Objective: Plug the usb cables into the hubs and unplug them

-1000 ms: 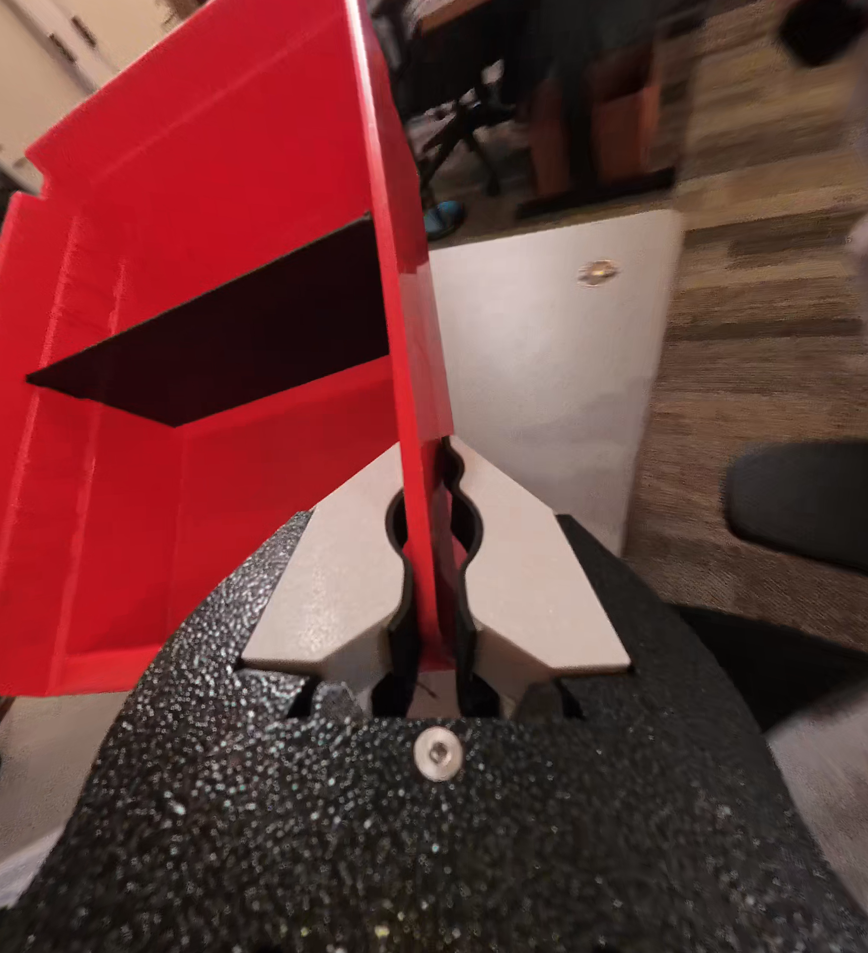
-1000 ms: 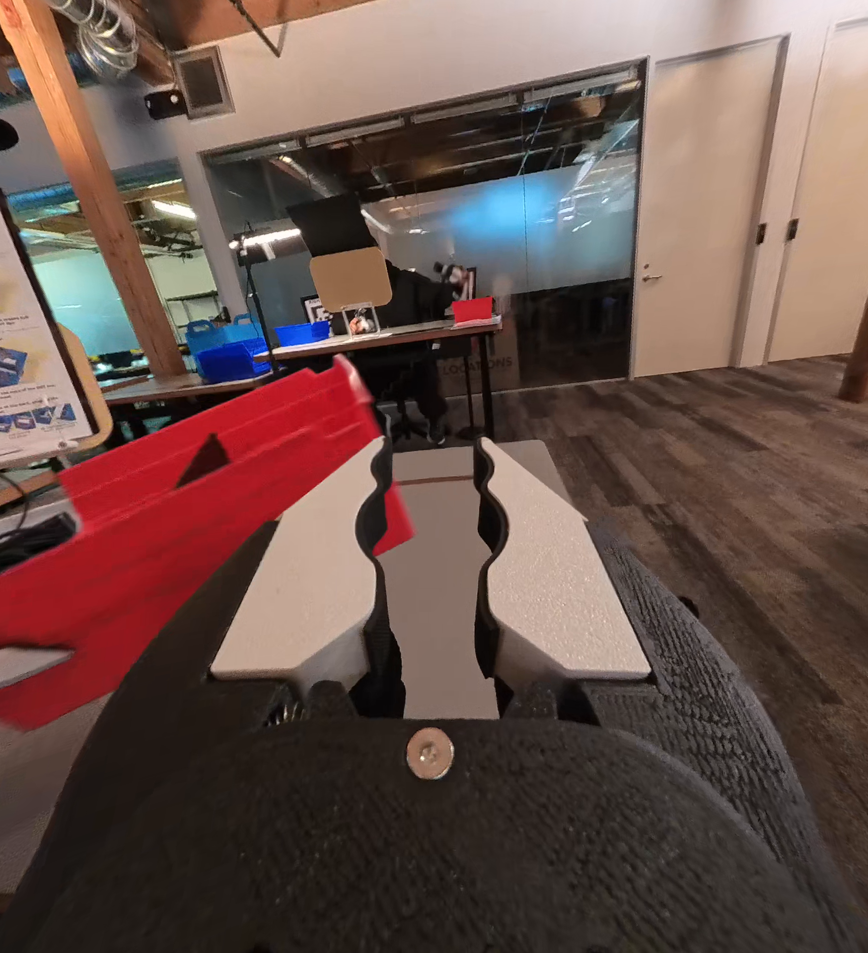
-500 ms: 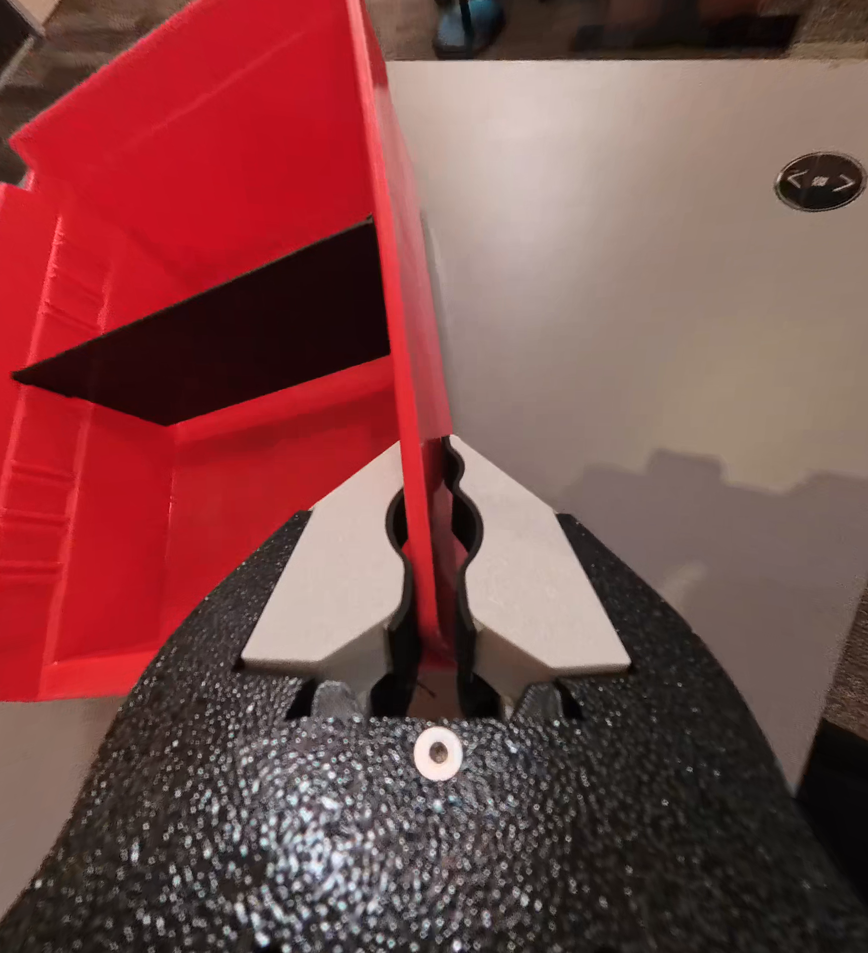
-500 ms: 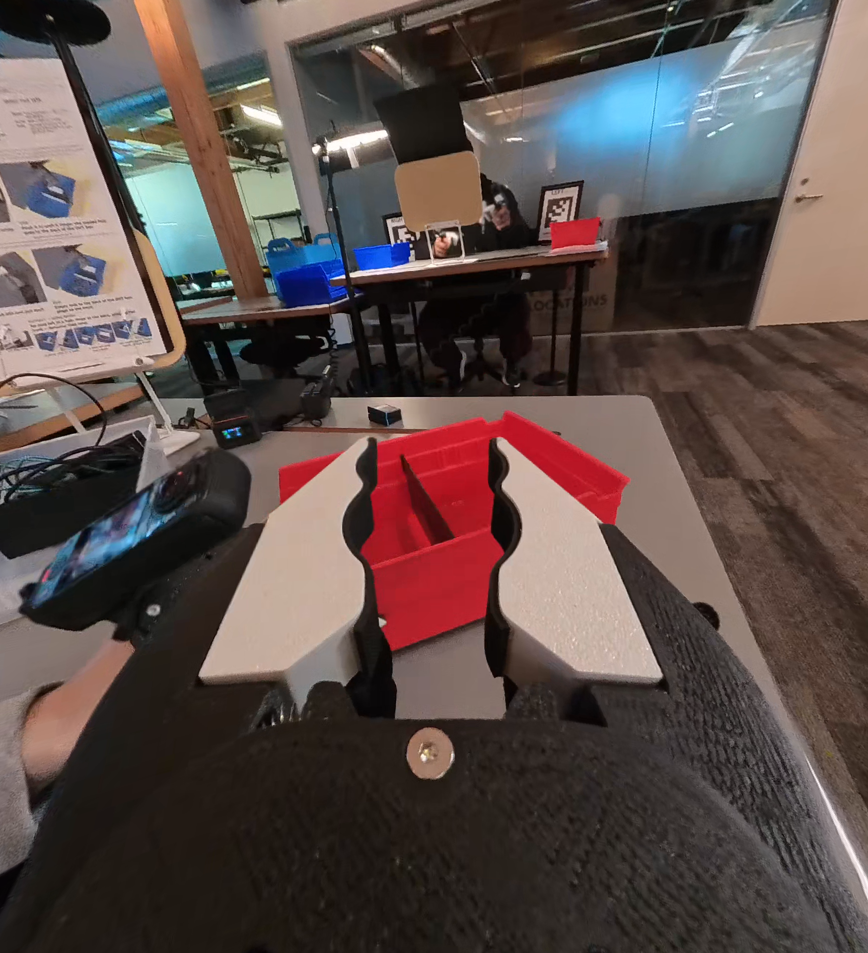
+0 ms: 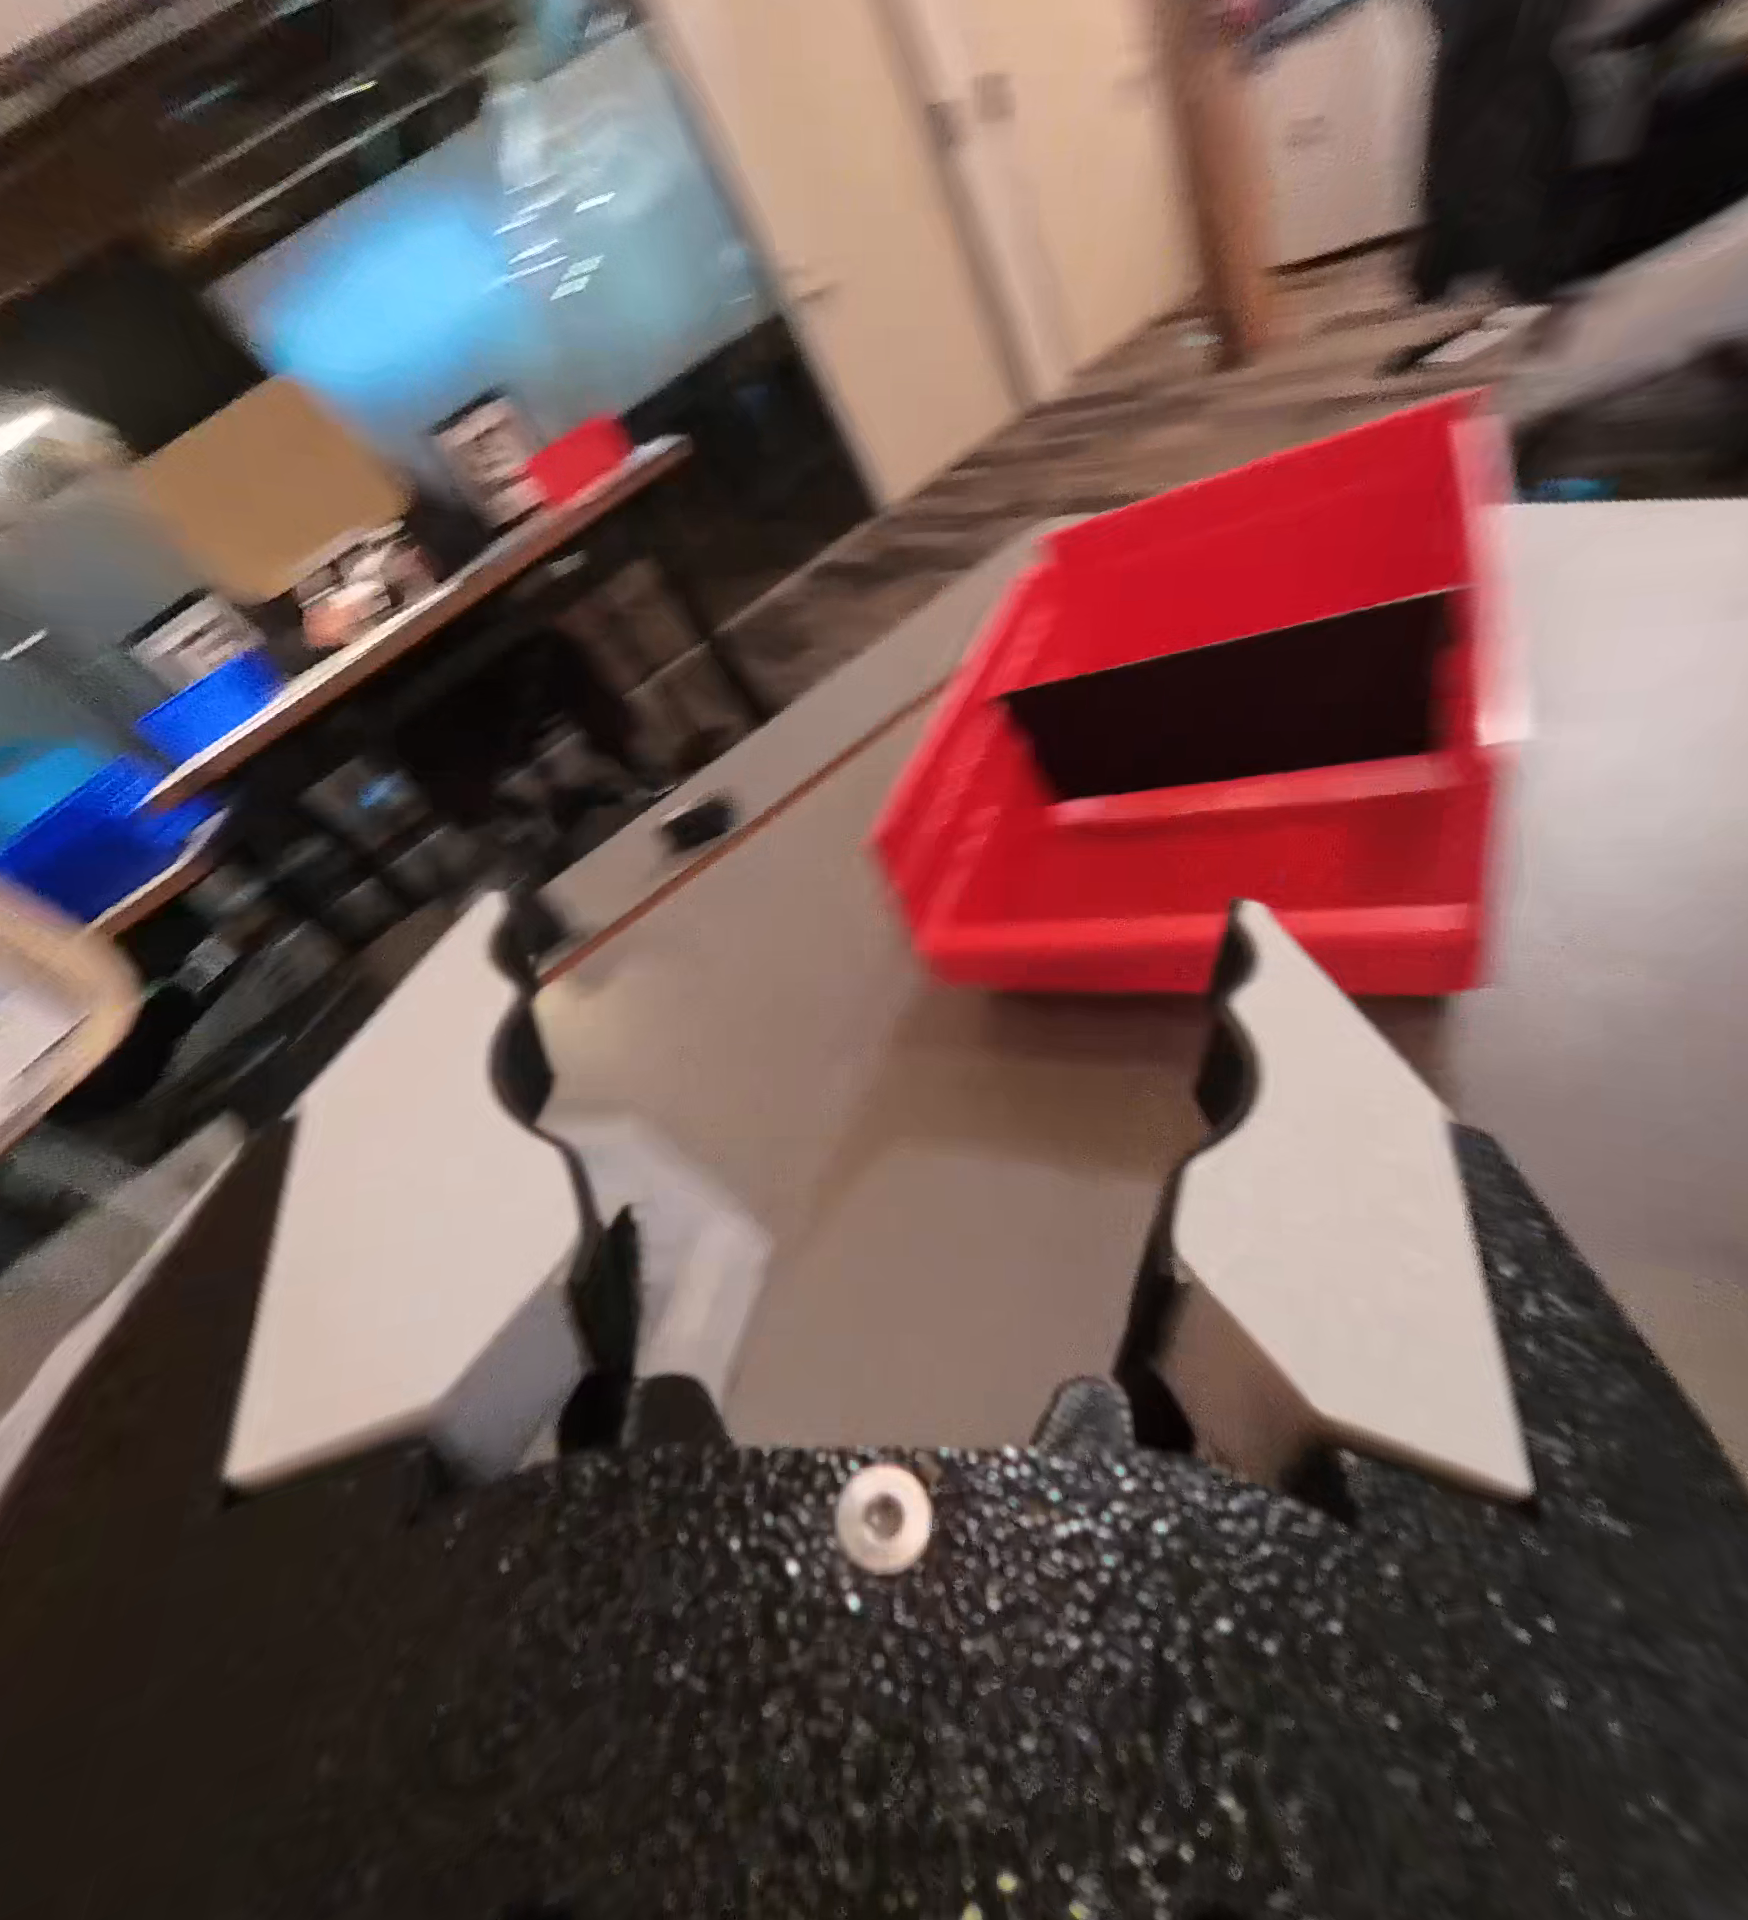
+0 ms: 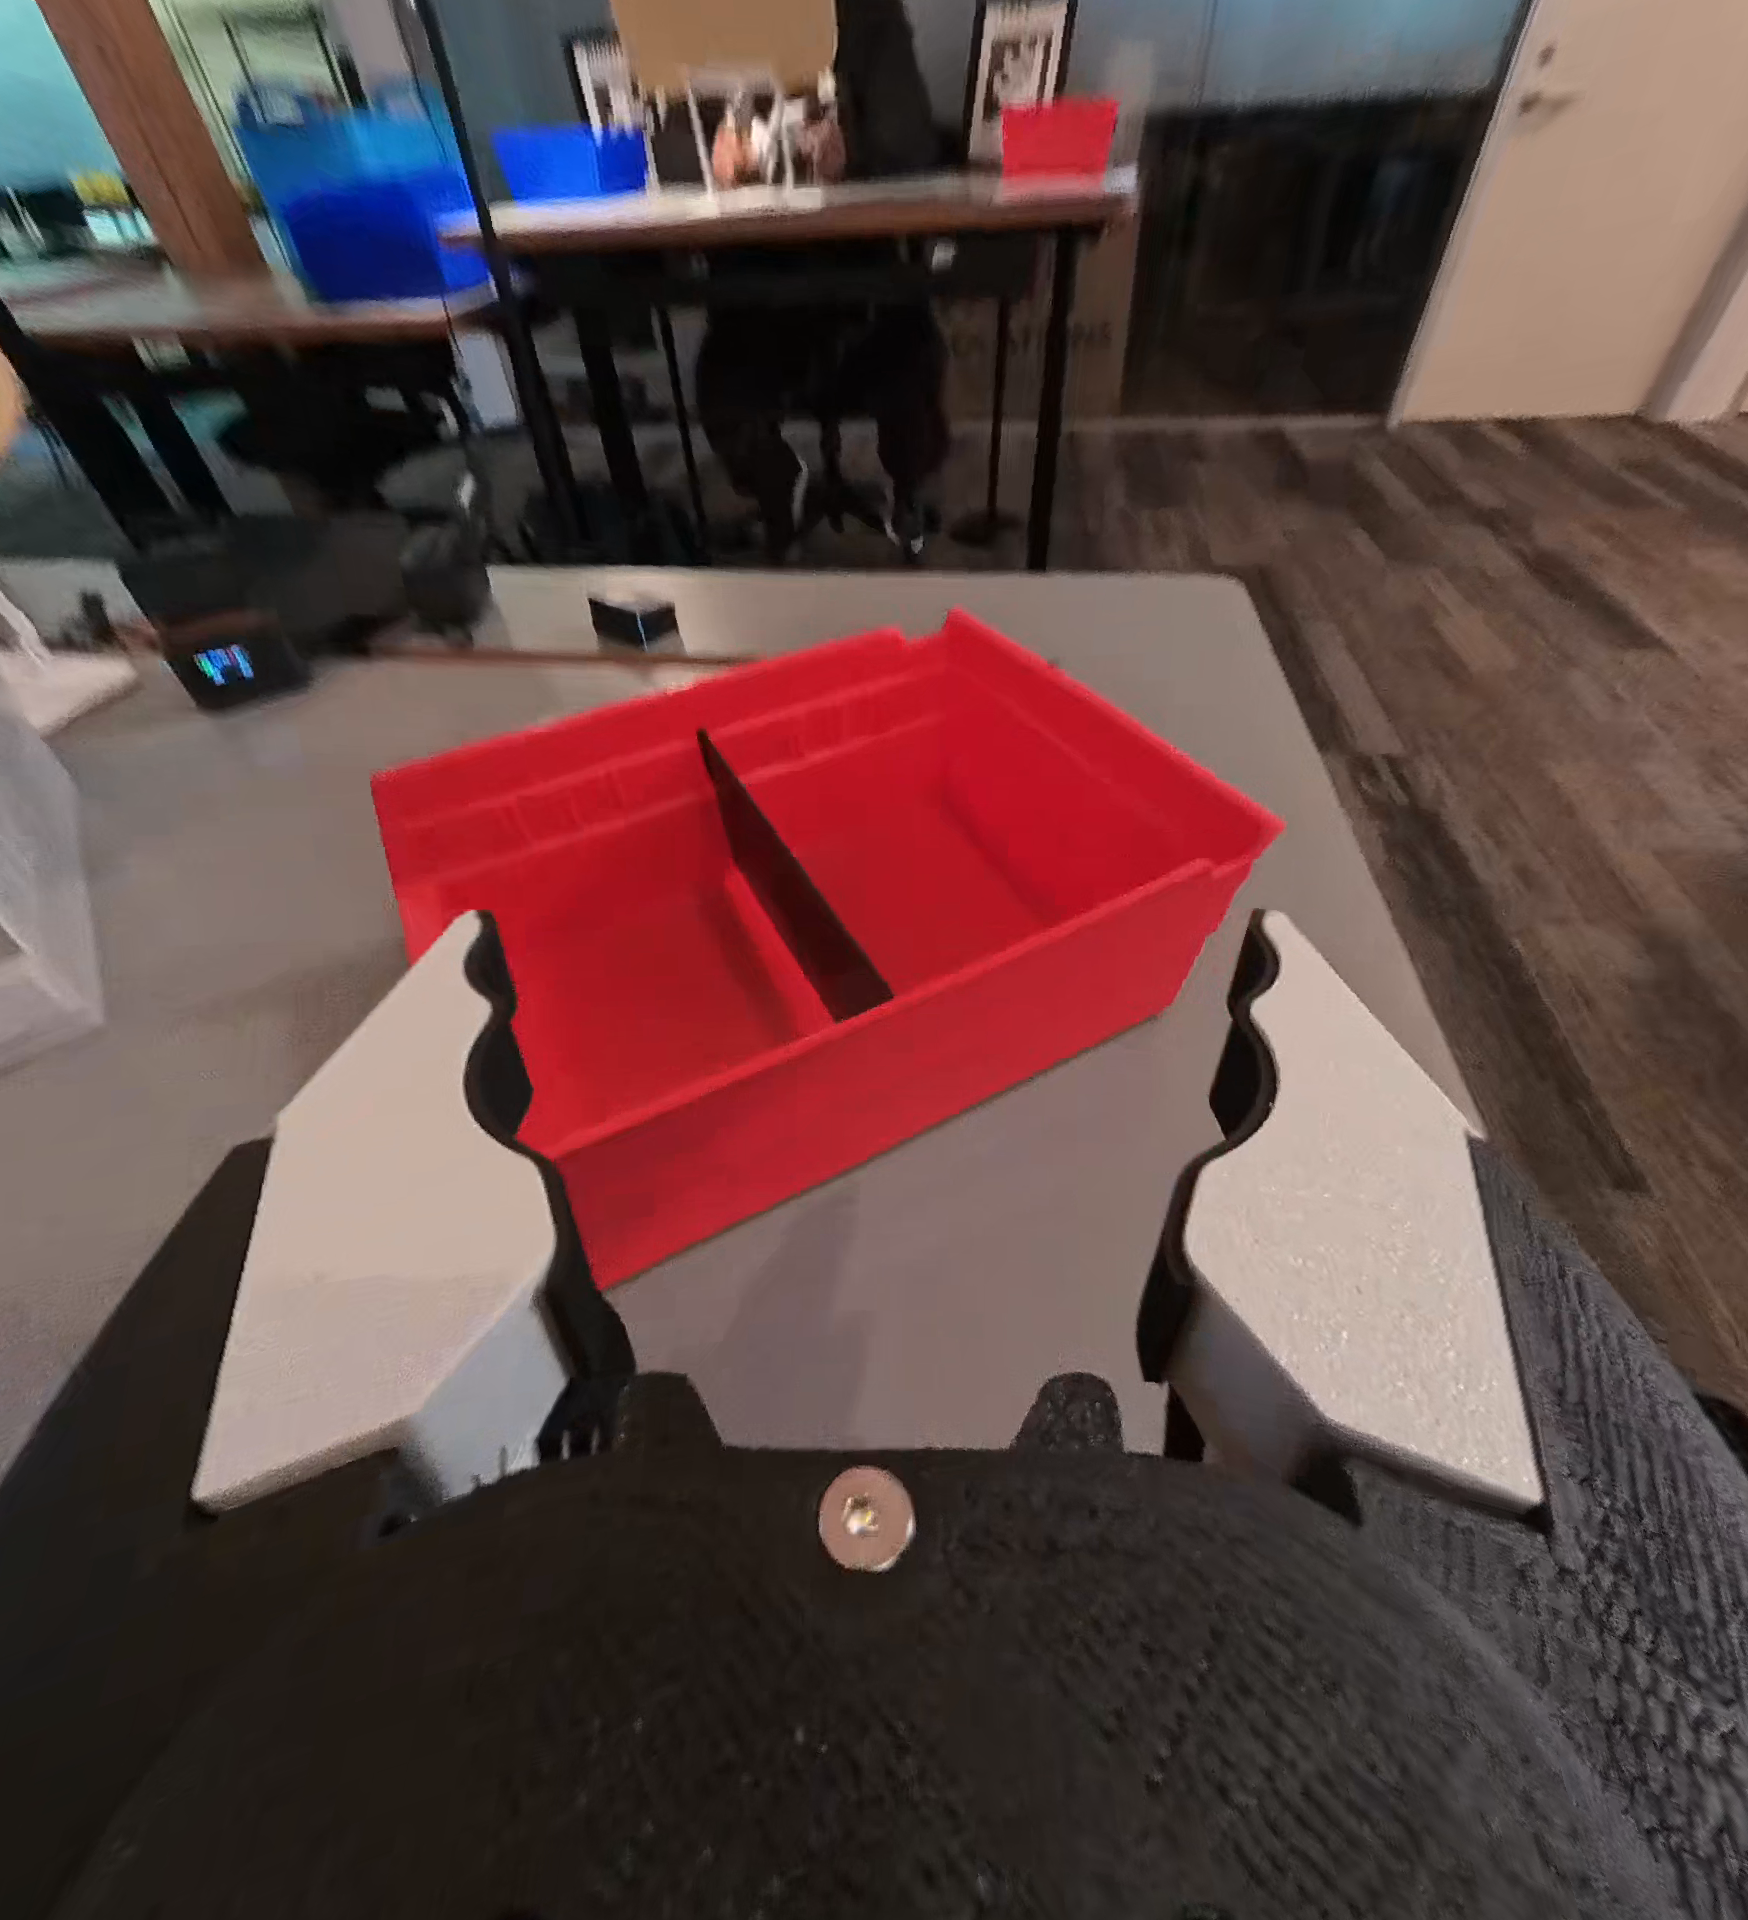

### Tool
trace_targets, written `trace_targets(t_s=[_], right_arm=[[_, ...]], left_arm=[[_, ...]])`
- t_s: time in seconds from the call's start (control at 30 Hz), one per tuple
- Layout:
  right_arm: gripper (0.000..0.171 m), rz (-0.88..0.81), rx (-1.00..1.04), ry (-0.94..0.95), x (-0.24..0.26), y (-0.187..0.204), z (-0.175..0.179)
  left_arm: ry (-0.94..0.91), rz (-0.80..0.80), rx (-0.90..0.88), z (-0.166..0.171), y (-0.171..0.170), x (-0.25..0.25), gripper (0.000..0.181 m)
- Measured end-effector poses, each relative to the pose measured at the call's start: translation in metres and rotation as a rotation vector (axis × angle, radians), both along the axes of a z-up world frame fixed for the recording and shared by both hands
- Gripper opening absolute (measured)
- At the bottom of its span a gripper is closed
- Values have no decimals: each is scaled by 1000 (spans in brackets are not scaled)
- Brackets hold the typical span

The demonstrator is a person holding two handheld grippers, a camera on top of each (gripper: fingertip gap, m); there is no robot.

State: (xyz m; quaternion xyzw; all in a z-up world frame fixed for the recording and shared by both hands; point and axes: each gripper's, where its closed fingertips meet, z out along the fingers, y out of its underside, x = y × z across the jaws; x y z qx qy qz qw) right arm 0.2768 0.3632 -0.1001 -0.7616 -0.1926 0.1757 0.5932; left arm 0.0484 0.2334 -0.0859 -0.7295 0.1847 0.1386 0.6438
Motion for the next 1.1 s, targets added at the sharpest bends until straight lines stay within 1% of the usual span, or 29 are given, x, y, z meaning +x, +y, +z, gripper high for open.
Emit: trace_targets(t_s=[0.03,0.07,0.17,0.23,0.3,0.4,0.43,0.5,0.53,0.57,0.6,0.67,0.73,0.8,0.83,0.9,1.0,1.03,1.07,1.1], right_arm=[[137,8,-13,-43,-8,1,-8],[140,14,-25,-80,-16,2,-15],[146,13,-128,-158,-33,4,-45],[146,26,-216,-232,-42,3,-68],[145,30,-236,-287,-48,4,-81],[143,53,-245,-277,-61,2,-86],[140,52,-244,-282,-64,2,-87],[138,50,-247,-329,-65,1,-91],[137,48,-250,-351,-65,0,-93],[135,48,-250,-370,-64,-1,-94],[132,48,-250,-387,-61,-2,-94],[126,35,-261,-411,-51,-2,-93],[114,21,-285,-425,-37,-1,-95],[108,4,-319,-425,-18,1,-98],[101,6,-343,-413,-9,1,-100],[77,11,-381,-360,7,2,-103],[32,-3,-398,-274,28,7,-104],[21,-12,-397,-254,34,9,-104],[15,-18,-390,-243,40,11,-104],[11,-23,-380,-236,45,12,-103]], left_arm=[[-35,92,19,2,-11,-36,135],[-79,173,33,1,-22,-70,142],[-171,409,24,-15,-59,-162,144],[-231,520,5,-30,-80,-205,142],[-266,596,-43,-49,-90,-233,140],[-318,641,-128,-79,-92,-251,137],[-316,642,-152,-87,-90,-253,132],[-264,697,-213,-103,-89,-262,117],[-231,716,-245,-110,-89,-265,113],[-222,725,-263,-114,-88,-266,112],[-238,717,-256,-114,-87,-265,107],[-261,726,-248,-112,-90,-268,104],[-269,751,-239,-109,-97,-276,102],[-260,795,-232,-108,-109,-289,95],[-264,808,-228,-109,-115,-296,89],[-307,801,-232,-114,-125,-305,72],[-403,774,-211,-117,-134,-317,47],[-423,784,-206,-118,-138,-323,43],[-439,783,-203,-118,-141,-328,34],[-455,775,-202,-119,-143,-332,17]])
